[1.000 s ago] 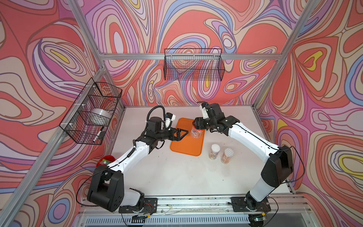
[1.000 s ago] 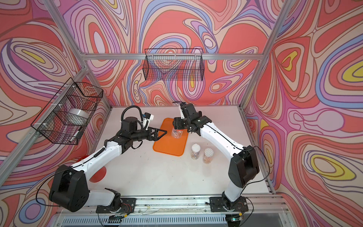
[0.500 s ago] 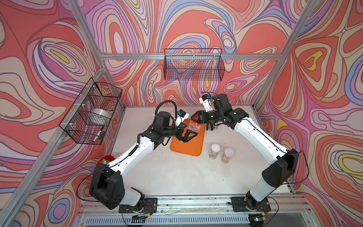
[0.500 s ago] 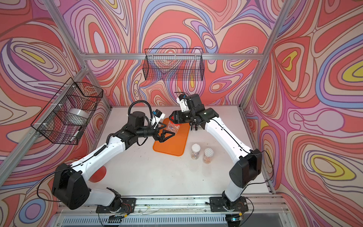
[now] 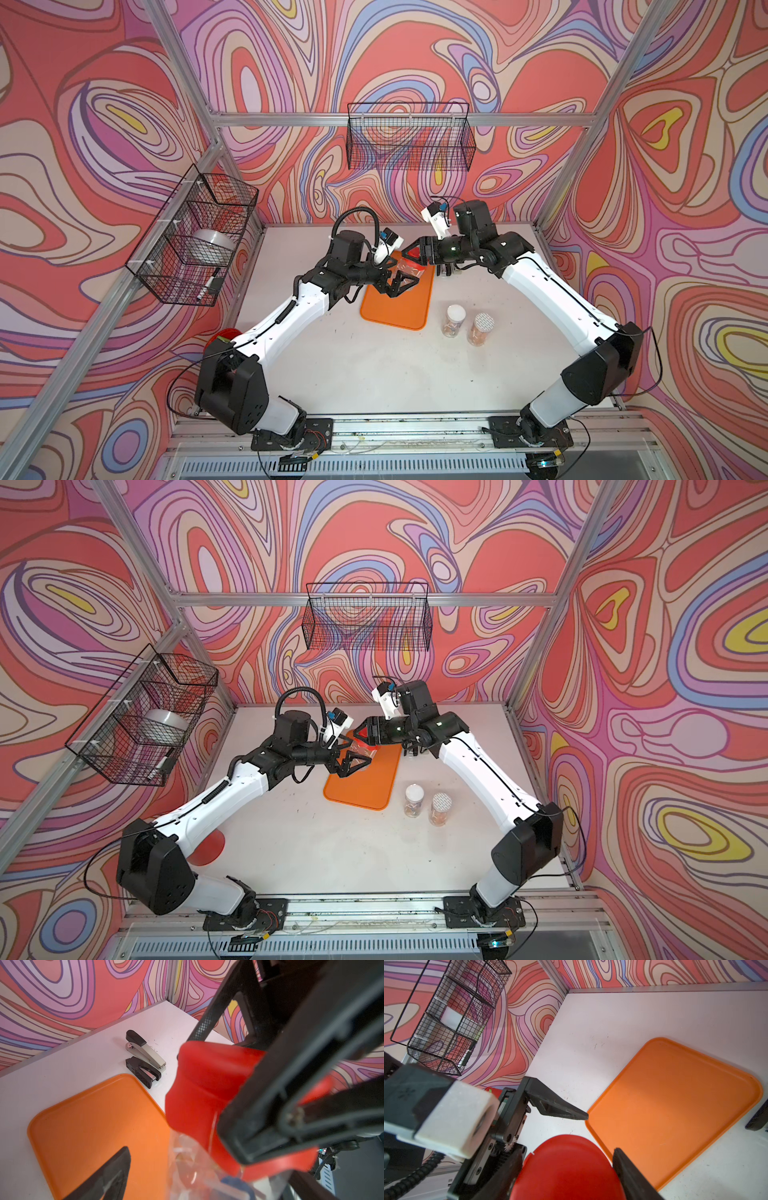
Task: Pour the candies out of the jar
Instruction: Pick up the jar from the center of the board.
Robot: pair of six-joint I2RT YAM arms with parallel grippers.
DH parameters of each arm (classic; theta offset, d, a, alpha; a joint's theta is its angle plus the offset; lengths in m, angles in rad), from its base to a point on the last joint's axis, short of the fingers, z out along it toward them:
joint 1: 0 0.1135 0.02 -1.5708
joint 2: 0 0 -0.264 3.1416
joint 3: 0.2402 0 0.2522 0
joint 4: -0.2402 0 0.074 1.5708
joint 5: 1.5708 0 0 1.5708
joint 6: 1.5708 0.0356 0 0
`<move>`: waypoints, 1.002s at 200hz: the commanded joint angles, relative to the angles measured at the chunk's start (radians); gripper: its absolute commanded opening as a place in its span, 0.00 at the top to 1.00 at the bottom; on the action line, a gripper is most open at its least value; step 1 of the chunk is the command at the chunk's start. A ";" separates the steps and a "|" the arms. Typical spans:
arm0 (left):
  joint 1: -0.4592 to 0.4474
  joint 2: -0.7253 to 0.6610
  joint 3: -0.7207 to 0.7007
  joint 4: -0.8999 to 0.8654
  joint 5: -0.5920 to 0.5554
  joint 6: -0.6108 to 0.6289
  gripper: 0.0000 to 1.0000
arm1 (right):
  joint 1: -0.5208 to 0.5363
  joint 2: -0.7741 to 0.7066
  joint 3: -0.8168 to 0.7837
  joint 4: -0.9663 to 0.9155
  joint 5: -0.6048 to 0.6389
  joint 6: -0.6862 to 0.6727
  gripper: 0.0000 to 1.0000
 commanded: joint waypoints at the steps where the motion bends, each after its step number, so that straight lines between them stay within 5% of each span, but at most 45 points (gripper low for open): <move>1: 0.001 0.016 0.012 0.014 0.009 0.000 0.05 | -0.003 -0.049 -0.022 0.059 -0.034 0.038 0.64; 43: 0.001 0.009 -0.004 0.056 0.033 -0.029 0.08 | -0.003 -0.065 -0.066 0.116 -0.039 0.078 0.64; 139: 0.001 -0.002 -0.015 0.072 0.021 -0.047 0.50 | -0.003 -0.071 -0.090 0.141 -0.026 0.099 0.61; 165: 0.001 0.003 0.000 0.051 0.017 -0.054 0.62 | -0.003 -0.073 -0.086 0.139 -0.002 0.102 0.47; 200: 0.000 -0.001 -0.011 0.036 0.018 -0.057 0.78 | -0.003 -0.081 -0.070 0.138 0.042 0.116 0.13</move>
